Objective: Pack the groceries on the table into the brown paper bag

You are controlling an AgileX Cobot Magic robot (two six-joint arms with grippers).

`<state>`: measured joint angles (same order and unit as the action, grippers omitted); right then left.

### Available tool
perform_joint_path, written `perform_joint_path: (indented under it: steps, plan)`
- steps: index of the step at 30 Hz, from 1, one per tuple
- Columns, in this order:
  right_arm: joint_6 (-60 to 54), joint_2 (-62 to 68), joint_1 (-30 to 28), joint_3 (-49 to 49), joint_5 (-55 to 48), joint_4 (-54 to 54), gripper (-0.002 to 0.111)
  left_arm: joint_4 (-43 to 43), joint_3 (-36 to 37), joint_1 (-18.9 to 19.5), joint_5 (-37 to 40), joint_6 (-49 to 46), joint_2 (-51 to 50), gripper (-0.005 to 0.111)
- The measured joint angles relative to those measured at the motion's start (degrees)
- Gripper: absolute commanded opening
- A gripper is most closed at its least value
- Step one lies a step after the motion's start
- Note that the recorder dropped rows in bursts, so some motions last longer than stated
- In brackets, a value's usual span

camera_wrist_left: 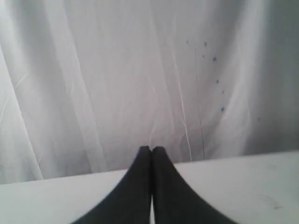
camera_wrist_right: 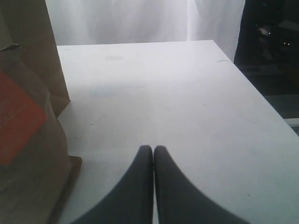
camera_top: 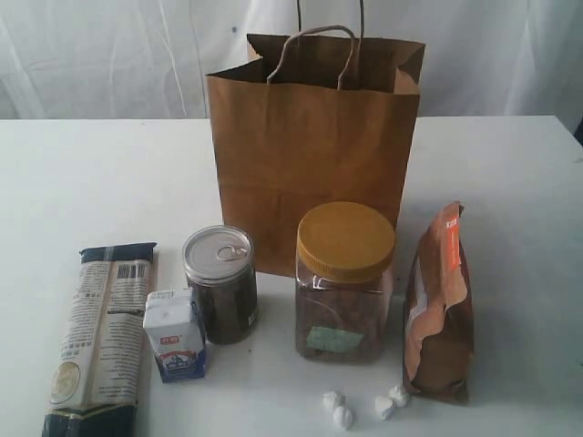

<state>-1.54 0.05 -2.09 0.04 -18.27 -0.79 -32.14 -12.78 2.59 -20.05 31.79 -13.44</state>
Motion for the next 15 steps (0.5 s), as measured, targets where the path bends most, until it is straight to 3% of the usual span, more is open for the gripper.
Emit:
perform_joint_path:
  steps: [6,8,11,15]
  plan:
    - [0.0,0.0,0.0,0.0,0.0,0.0,0.0,-6.2,-4.0,0.0,-20.6,-5.1,-15.5,0.0]
    - [0.0,0.0,0.0,0.0,0.0,0.0,0.0,-7.1,-8.4,0.0,-22.7,-5.5,-20.4,0.0]
    - [0.0,0.0,0.0,0.0,0.0,0.0,0.0,-8.5,-14.8,0.0,-17.9,-4.5,-27.4,0.0]
    - [0.0,0.0,0.0,0.0,0.0,0.0,0.0,-9.7,-20.5,-1.7,0.4,4.3,-37.5,0.0]
